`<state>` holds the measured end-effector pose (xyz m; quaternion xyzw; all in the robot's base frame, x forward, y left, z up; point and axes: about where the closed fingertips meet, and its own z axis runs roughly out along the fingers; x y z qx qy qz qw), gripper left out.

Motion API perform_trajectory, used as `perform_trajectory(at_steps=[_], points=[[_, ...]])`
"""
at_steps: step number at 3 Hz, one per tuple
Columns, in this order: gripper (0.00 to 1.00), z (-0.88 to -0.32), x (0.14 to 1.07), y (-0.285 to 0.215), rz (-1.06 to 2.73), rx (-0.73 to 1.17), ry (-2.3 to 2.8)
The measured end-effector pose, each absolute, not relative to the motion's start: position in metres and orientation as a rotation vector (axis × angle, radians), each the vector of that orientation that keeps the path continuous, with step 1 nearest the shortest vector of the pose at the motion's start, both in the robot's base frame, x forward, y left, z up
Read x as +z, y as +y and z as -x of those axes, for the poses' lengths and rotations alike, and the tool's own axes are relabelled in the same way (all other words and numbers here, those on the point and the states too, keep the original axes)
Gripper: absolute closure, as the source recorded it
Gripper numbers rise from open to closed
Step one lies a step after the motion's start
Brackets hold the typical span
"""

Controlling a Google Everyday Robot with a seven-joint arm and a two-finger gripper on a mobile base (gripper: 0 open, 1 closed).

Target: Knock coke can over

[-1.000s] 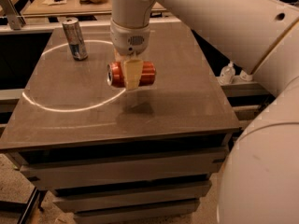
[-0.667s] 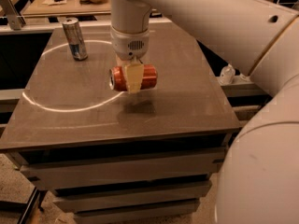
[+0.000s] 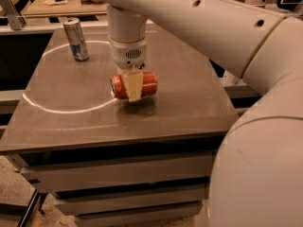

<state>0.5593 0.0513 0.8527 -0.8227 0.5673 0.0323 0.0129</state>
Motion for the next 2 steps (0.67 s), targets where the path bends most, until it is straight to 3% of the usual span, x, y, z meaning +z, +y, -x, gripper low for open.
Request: perform_trajectory(at_steps=[1, 2], points=[[1.00, -0.5583, 0.8477, 0.0519, 2.572, 0.110, 1.779], [0.81, -0.5620, 0.8464, 0.0557, 2.558, 0.104, 1.769]])
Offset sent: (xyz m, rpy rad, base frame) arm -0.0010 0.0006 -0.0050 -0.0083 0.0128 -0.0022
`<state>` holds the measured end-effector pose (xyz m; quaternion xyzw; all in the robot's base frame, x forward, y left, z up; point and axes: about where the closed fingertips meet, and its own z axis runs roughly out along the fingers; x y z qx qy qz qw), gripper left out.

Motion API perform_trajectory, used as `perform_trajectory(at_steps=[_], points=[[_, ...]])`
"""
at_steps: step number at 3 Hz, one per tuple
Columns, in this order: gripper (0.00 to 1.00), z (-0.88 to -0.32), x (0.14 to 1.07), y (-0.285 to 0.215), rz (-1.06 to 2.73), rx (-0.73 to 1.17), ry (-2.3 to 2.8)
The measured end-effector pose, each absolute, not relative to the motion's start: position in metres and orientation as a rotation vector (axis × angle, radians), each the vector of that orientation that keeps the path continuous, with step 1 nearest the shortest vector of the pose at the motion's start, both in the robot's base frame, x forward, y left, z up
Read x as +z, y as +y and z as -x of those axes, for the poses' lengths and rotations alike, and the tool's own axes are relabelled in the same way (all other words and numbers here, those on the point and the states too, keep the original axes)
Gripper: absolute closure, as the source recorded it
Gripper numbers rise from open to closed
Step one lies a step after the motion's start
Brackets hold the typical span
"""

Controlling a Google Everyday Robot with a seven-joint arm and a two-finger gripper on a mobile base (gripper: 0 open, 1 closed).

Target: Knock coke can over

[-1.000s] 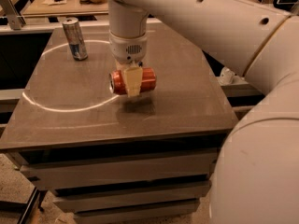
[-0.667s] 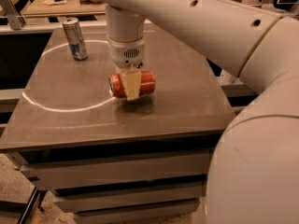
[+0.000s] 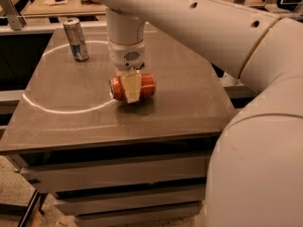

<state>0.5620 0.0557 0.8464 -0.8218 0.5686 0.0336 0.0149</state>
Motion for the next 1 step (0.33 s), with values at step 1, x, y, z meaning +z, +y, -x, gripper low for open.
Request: perform_trajectory(at_steps=[1], points=[[0.58, -0.5647, 0.8453, 0.0585, 2.547, 0.101, 1.762]])
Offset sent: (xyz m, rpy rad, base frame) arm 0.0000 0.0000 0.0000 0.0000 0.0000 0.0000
